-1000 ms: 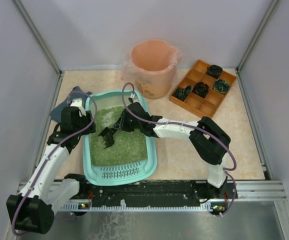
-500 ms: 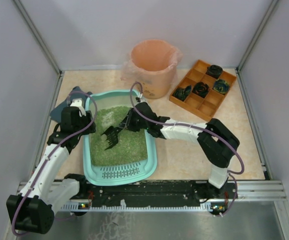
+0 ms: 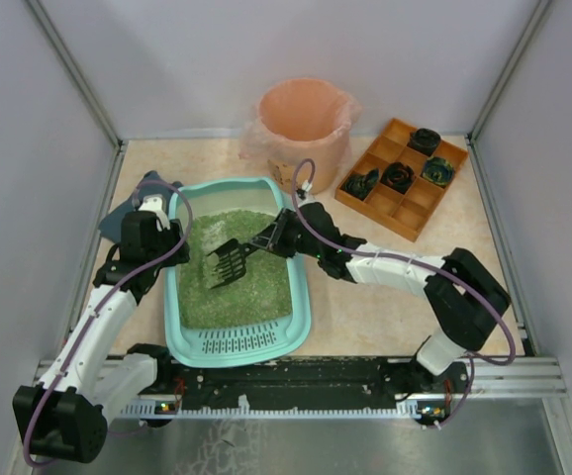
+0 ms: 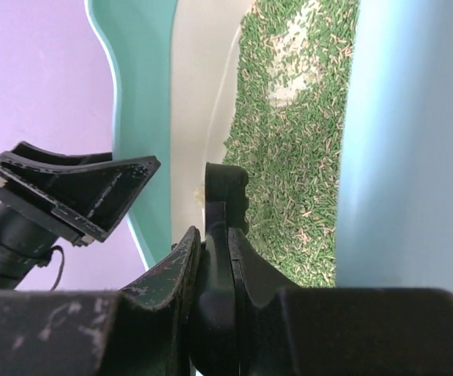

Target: Clean the litter box

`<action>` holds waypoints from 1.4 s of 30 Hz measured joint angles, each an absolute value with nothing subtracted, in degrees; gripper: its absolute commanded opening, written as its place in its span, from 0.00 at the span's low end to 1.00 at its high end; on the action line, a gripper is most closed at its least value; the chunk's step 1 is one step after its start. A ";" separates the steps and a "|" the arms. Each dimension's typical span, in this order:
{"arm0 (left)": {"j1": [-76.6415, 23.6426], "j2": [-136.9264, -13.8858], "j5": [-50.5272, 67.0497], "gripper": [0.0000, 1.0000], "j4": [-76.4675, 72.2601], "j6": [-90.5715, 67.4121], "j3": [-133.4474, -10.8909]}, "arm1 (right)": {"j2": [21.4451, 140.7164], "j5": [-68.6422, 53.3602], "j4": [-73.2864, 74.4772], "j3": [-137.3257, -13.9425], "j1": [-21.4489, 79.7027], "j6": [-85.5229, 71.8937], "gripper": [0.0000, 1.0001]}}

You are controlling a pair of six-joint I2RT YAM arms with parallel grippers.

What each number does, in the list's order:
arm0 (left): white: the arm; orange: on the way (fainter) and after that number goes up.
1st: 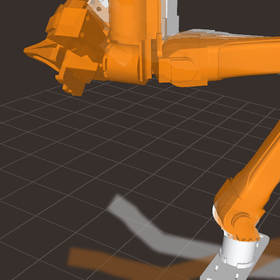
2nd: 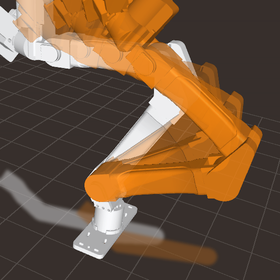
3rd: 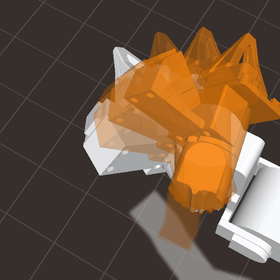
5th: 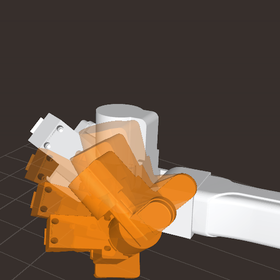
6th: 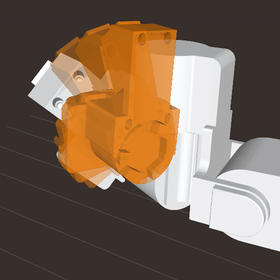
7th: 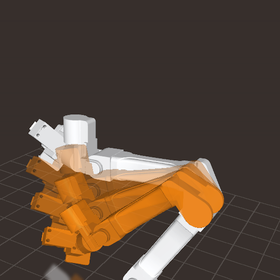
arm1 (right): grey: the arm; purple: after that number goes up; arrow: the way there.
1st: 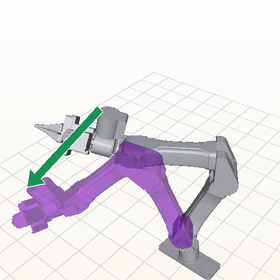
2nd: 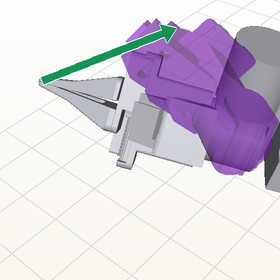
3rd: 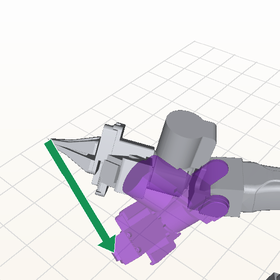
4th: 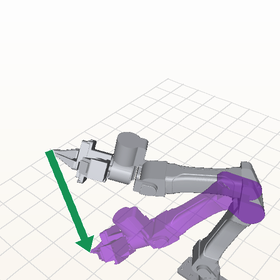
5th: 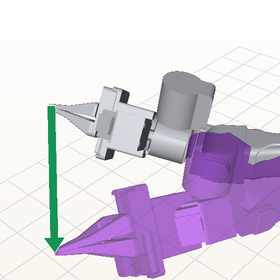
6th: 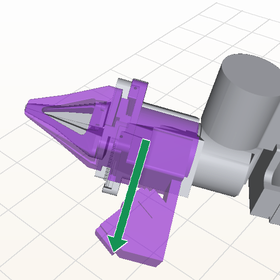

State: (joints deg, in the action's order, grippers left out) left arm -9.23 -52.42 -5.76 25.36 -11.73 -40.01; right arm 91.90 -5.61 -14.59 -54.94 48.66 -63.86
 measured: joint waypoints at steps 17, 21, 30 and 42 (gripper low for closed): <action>-9.23 -52.34 -5.87 0.61 25.39 -11.75 -40.01 | 81.69 -14.79 -31.62 -40.05 39.51 -71.68 0.00; -9.23 -52.34 -5.91 0.61 25.39 -11.75 -40.01 | 79.15 -14.48 -33.91 -36.01 38.26 -74.39 0.00; -9.23 -52.34 -5.93 0.61 25.41 -11.75 -40.01 | 81.49 -18.59 -37.01 -36.80 36.51 -76.12 0.00; -9.23 -52.34 -5.96 0.61 25.45 -11.75 -40.01 | 83.44 -19.66 -38.50 -39.57 38.20 -75.09 0.00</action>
State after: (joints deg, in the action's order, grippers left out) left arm -9.23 -52.34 -5.96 25.45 -11.75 -40.01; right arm 83.44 -19.66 -38.50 -39.57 38.20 -75.09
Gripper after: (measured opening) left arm 0.608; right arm 0.162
